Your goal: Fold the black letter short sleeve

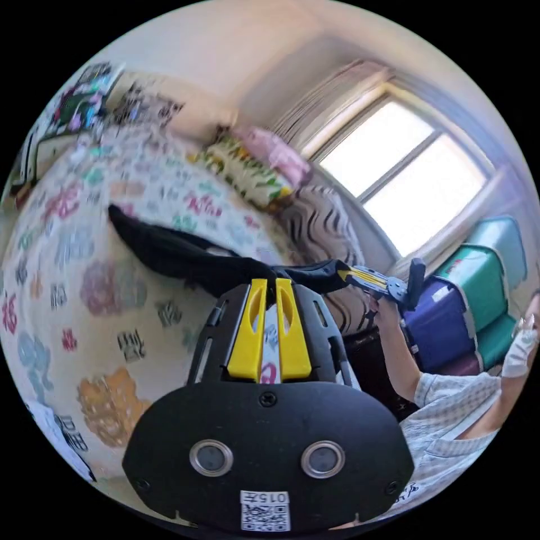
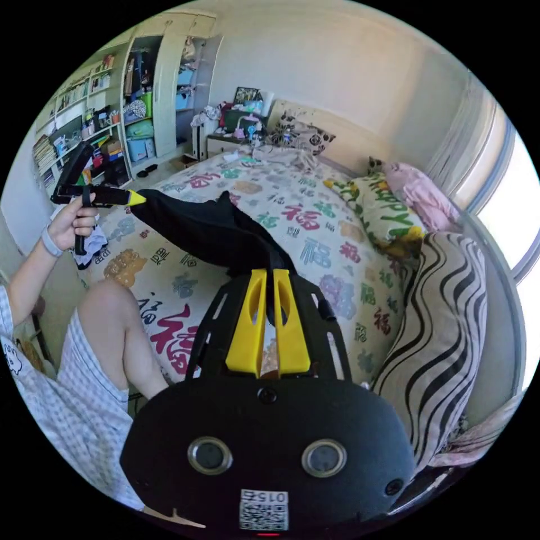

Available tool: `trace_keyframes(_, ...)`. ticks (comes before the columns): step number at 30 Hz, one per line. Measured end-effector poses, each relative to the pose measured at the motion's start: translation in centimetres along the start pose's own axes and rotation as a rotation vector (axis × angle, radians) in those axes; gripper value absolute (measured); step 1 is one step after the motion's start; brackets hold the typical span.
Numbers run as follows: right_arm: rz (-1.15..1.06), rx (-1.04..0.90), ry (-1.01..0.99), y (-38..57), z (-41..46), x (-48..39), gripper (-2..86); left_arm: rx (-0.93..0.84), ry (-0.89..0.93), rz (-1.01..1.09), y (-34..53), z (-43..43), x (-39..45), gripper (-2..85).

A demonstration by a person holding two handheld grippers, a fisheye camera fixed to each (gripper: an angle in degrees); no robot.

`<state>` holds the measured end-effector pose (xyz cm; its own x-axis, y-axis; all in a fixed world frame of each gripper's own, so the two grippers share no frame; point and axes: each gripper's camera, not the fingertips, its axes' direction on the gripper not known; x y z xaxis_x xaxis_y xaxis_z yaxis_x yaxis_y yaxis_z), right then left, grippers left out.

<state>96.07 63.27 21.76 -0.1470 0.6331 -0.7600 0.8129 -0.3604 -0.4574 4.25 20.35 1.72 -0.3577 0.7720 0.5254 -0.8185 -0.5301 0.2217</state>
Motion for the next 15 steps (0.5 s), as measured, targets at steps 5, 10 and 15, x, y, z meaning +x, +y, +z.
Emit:
trace_keyframes(5, 0.100, -0.274, -0.164, 8.7, 13.9, -3.0, 0.4, -0.234, -0.032, -0.210, 9.5, 12.1, -7.2, 1.2)
trace_keyframes(10, 0.157, -0.335, -0.193, 13.3, 18.2, -4.9, 0.6, -0.349, -0.118, -0.134, 13.3, 19.0, -7.2, 5.8)
trace_keyframes(15, 0.168, -0.362, -0.183, 16.0, 20.1, -5.9, 0.6, -0.332, -0.264, 0.028, 15.4, 22.7, -3.5, 7.9)
